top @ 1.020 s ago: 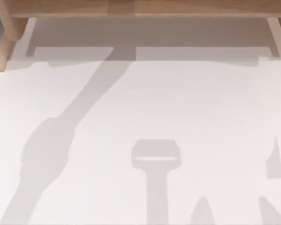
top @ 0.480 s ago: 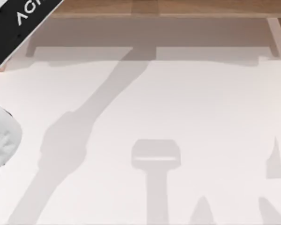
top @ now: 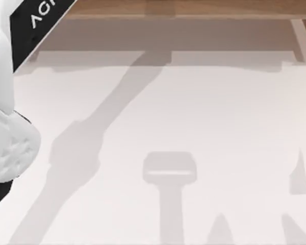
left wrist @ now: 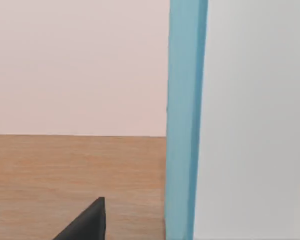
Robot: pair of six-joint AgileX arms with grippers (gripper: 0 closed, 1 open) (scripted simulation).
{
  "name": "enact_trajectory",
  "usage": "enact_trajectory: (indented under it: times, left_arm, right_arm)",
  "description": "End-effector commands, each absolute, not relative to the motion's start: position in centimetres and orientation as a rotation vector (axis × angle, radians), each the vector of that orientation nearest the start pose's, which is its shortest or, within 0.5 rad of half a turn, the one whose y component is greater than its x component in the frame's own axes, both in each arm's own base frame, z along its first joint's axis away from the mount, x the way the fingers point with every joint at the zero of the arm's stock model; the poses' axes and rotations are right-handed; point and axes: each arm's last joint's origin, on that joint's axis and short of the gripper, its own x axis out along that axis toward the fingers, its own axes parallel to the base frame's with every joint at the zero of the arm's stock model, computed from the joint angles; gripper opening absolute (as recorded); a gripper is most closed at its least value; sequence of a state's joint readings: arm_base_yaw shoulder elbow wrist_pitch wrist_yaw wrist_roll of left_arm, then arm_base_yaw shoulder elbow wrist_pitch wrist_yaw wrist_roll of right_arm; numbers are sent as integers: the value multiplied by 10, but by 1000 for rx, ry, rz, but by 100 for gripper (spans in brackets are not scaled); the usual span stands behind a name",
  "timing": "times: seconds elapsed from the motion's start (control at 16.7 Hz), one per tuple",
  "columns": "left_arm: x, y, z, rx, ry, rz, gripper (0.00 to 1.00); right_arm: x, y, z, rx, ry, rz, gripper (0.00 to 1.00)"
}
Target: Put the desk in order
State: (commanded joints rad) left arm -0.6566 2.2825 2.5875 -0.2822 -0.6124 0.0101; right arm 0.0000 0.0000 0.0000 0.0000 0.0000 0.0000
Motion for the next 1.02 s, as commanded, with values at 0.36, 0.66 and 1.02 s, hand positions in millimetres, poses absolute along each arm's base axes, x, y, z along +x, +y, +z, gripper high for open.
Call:
enact_trajectory:
  times: [0.36, 0.66, 1.02]
  left_arm:
    - [428, -287, 433, -13, -11, -17, 100]
    - [428, -287, 433, -13, -11, -17, 100]
    - [428, -287, 433, -13, -11, -17, 55]
  right_arm:
    - [106, -1, 160, 0, 0, 0, 100]
    - [106, -1, 160, 0, 0, 0, 100]
    - [106, -1, 160, 0, 0, 0, 100]
